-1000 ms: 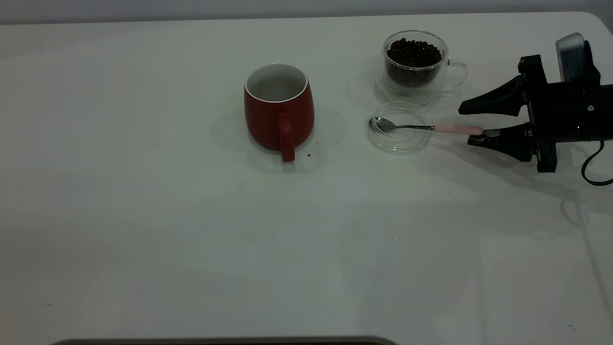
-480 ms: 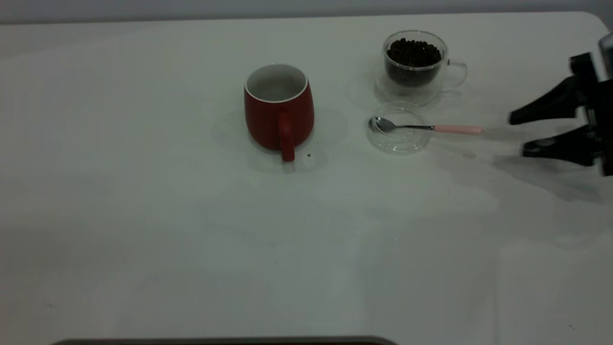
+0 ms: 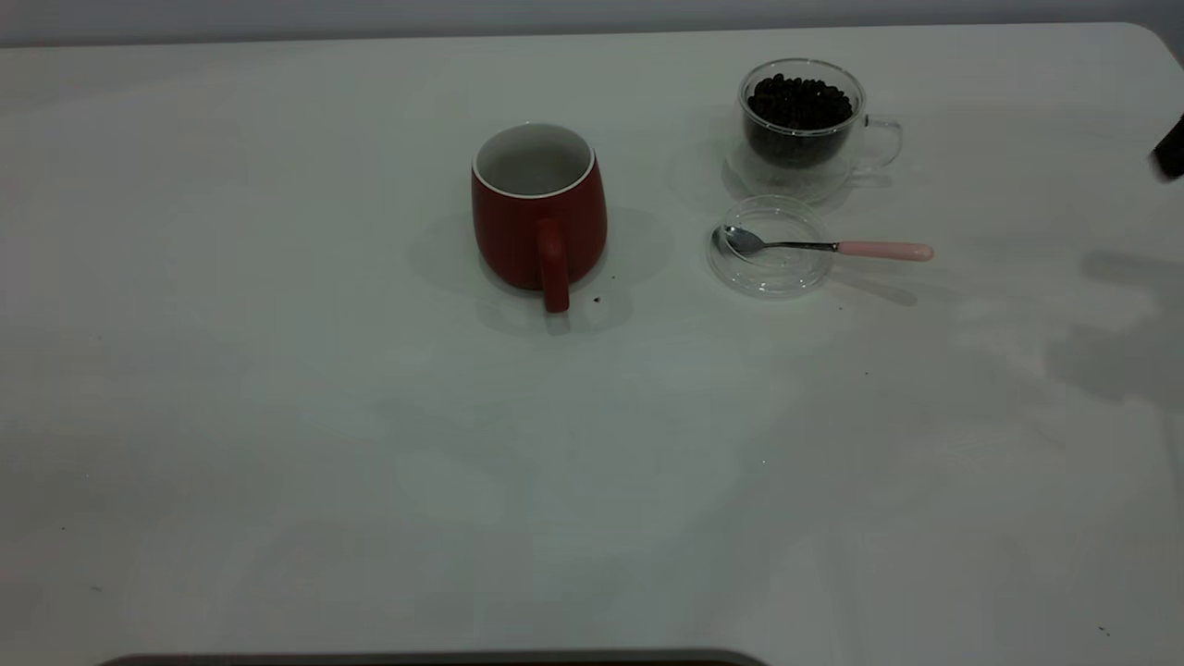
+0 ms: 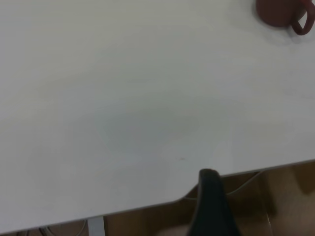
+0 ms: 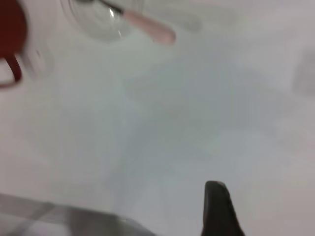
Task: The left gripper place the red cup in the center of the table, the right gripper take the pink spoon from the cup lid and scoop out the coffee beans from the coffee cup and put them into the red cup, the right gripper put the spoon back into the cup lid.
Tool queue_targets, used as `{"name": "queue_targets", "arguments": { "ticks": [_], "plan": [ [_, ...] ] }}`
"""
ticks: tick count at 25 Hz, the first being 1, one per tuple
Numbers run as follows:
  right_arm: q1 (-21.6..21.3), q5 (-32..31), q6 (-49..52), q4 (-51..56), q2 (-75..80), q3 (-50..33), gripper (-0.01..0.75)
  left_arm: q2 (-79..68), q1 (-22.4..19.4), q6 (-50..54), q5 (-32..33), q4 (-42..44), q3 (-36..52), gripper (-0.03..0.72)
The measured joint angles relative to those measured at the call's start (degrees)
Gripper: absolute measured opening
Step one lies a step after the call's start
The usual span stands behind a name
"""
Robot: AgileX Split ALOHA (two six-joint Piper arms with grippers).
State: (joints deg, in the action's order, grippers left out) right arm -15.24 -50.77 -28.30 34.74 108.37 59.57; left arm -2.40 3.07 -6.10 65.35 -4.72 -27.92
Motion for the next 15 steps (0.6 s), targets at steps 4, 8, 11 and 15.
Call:
{"name": "queue_targets", "arguments": {
  "ticks": [4, 8, 11, 15],
  "plan": [
    [5.3, -4.75, 5.3, -10.09, -11.31, 0.0, 0.506, 0.0, 0.0, 0.0, 0.0, 0.0, 0.0, 0.586],
    [9.13, -10.11, 6.83, -16.36, -21.21, -0.47, 0.506, 0.0, 0.0, 0.0, 0.0, 0.0, 0.0, 0.586],
    [11.38, -13.12, 7.88, -17.07, -27.9, -0.52, 0.506, 0.0, 0.0, 0.0, 0.0, 0.0, 0.0, 0.586],
    [12.48, -14.54, 9.23, -17.15, -37.63, -4.06, 0.515, 0.0, 0.0, 0.0, 0.0, 0.26, 0.0, 0.586]
  ]
}}
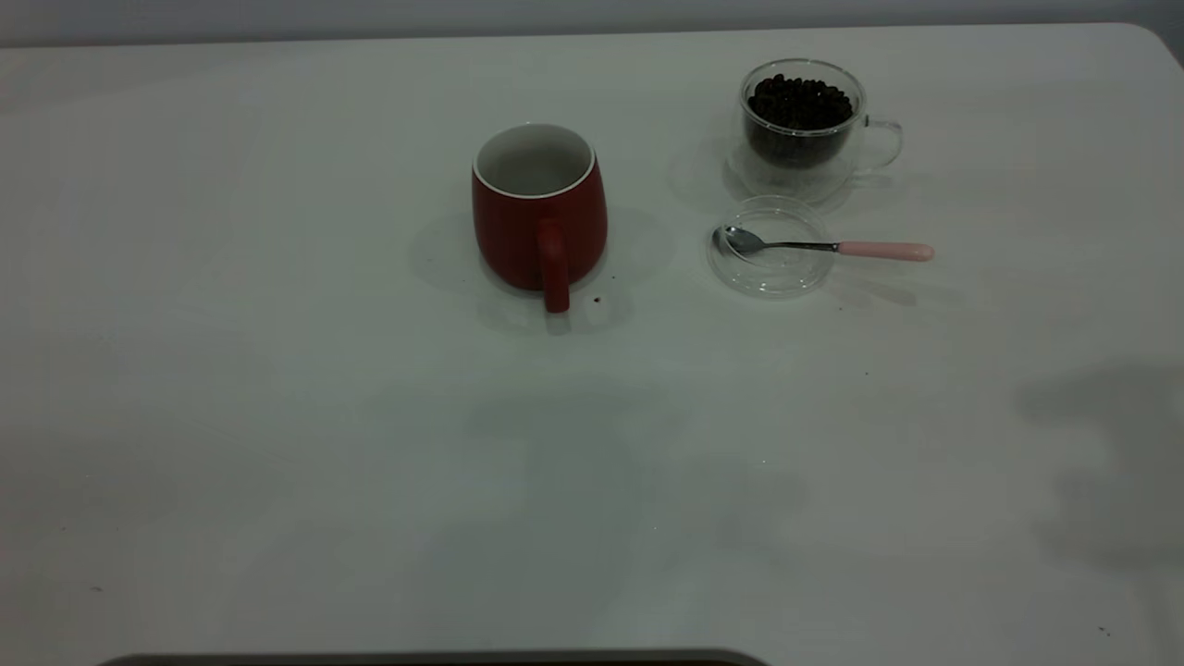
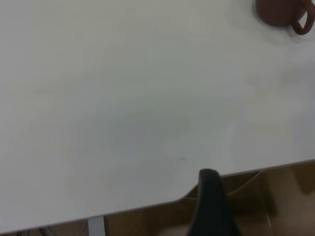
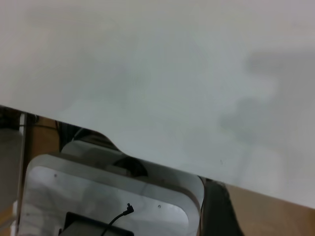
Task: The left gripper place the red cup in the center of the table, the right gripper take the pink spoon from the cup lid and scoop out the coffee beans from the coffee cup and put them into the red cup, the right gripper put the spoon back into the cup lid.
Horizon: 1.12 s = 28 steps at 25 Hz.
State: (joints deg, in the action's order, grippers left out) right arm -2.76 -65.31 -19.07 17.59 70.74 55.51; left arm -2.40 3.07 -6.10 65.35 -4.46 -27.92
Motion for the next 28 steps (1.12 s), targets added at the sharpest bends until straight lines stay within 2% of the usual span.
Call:
{"name": "queue_targets", "arguments": {
  "ticks": [4, 10, 14, 18, 28],
  "plan": [
    [0.0, 0.21, 0.0, -1.42, -10.77, -7.85, 0.568, 0.0, 0.0, 0.0, -0.11, 4.46, 0.0, 0.586],
    [0.0, 0.98, 0.08, -3.37, -25.56, -16.51, 0.658, 0.0, 0.0, 0.0, -0.27, 5.25, 0.0, 0.586],
    [0.0, 3.45, 2.11, -6.18, -34.47, -22.04, 0.663, 0.0, 0.0, 0.0, -0.27, 5.25, 0.0, 0.586],
    [0.0, 4.43, 8.56, -11.27, -41.47, -26.45, 0.664, 0.0, 0.0, 0.0, -0.33, 5.29, 0.0, 0.586],
    [0.0, 1.9, 10.97, -14.06, -56.31, -27.75, 0.656, 0.0, 0.0, 0.0, -0.44, 5.31, 0.0, 0.586]
  ]
}}
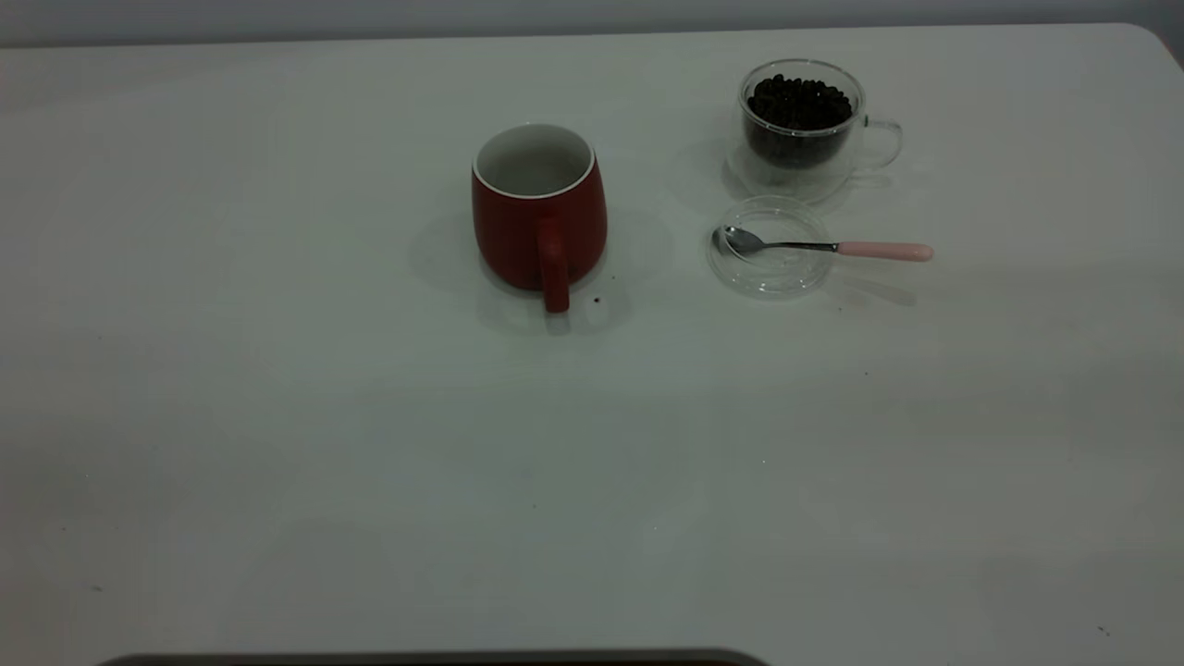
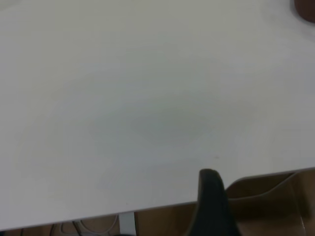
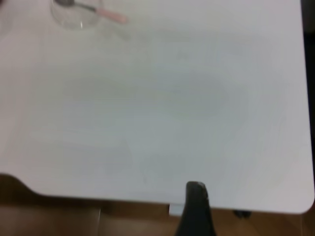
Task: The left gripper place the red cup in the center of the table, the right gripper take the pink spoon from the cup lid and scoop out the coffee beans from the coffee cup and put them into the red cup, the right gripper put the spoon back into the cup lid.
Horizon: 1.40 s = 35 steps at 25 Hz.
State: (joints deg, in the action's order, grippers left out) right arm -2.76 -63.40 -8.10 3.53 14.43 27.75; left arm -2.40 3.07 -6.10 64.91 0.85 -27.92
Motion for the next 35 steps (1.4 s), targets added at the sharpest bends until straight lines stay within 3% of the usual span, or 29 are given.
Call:
{"name": "queue_targets", "arguments": {
  "ticks": [9, 19, 35],
  "plan": [
    [0.0, -0.55, 0.02, 0.0, -6.22, -0.75, 0.638, 0.0, 0.0, 0.0, 0.0, 0.04, 0.0, 0.586],
    [0.0, -0.89, 3.14, 2.26, -12.33, -0.75, 0.554, 0.0, 0.0, 0.0, 0.0, 0.04, 0.0, 0.586],
    [0.0, -0.99, 3.33, 1.5, -12.71, -0.75, 0.548, 0.0, 0.0, 0.0, 0.0, 0.04, 0.0, 0.586]
  ]
}}
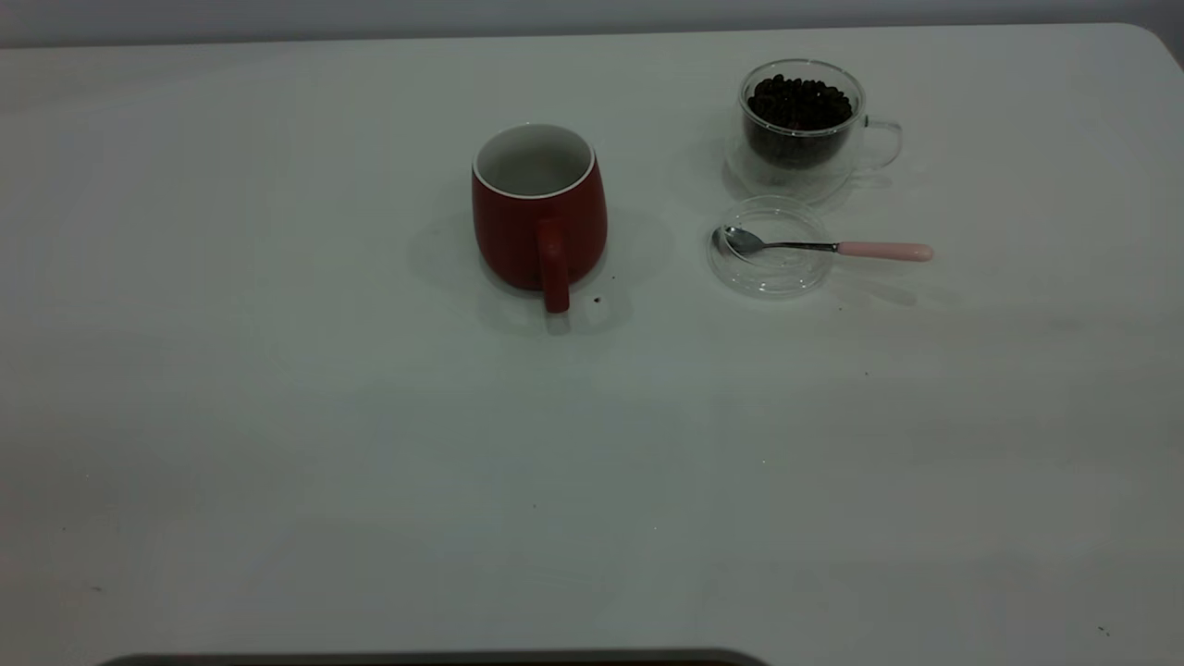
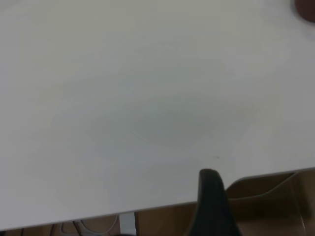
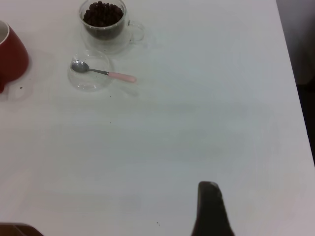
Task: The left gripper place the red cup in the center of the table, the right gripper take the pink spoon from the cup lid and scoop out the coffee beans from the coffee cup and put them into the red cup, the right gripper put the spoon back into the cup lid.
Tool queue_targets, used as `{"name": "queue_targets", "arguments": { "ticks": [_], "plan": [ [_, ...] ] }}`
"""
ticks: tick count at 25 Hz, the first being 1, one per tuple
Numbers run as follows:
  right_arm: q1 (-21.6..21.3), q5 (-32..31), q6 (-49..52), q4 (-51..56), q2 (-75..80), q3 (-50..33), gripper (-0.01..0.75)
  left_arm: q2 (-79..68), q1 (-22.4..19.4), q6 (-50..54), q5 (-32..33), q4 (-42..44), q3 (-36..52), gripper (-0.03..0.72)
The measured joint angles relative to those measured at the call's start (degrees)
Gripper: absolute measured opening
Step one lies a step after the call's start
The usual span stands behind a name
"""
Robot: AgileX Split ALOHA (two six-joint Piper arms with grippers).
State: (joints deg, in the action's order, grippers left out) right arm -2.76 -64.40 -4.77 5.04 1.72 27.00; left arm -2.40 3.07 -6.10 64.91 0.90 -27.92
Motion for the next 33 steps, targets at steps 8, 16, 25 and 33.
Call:
{"name": "queue_targets", "arguments": {
  "ticks": [8, 16, 25, 33],
  "plan": [
    [0.0, 0.0, 0.7, -2.58, -0.1, 0.0, 0.548, 0.0, 0.0, 0.0, 0.0, 0.0, 0.0, 0.586],
    [0.0, 0.0, 0.74, -3.58, -0.1, 0.0, 0.548, 0.0, 0.0, 0.0, 0.0, 0.0, 0.0, 0.586],
    [0.0, 0.0, 0.8, -3.58, -0.1, 0.0, 0.547, 0.0, 0.0, 0.0, 0.0, 0.0, 0.0, 0.586],
    [0.0, 0.0, 0.8, -3.58, -0.1, 0.0, 0.546, 0.0, 0.0, 0.0, 0.0, 0.0, 0.0, 0.586]
  ]
}}
